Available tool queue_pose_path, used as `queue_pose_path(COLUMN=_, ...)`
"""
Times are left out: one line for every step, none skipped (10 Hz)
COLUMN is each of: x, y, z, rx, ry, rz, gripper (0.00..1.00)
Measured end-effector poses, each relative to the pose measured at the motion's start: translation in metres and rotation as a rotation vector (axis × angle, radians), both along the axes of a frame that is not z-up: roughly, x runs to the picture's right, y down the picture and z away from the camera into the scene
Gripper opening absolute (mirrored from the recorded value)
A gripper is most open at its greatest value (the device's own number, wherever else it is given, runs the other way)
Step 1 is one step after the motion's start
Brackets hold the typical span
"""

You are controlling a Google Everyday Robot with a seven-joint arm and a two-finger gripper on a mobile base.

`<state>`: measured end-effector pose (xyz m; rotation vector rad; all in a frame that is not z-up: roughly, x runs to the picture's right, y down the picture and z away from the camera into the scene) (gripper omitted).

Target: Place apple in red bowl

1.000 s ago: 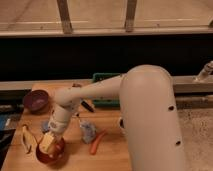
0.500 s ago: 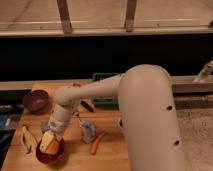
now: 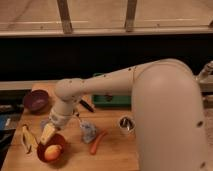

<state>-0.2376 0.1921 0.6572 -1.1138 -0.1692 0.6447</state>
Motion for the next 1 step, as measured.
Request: queue_pose_path(x=0.0128, y=-0.0221, z=-0.0036, rx=0.063, ry=0.043, rz=0.038, gripper=0.68)
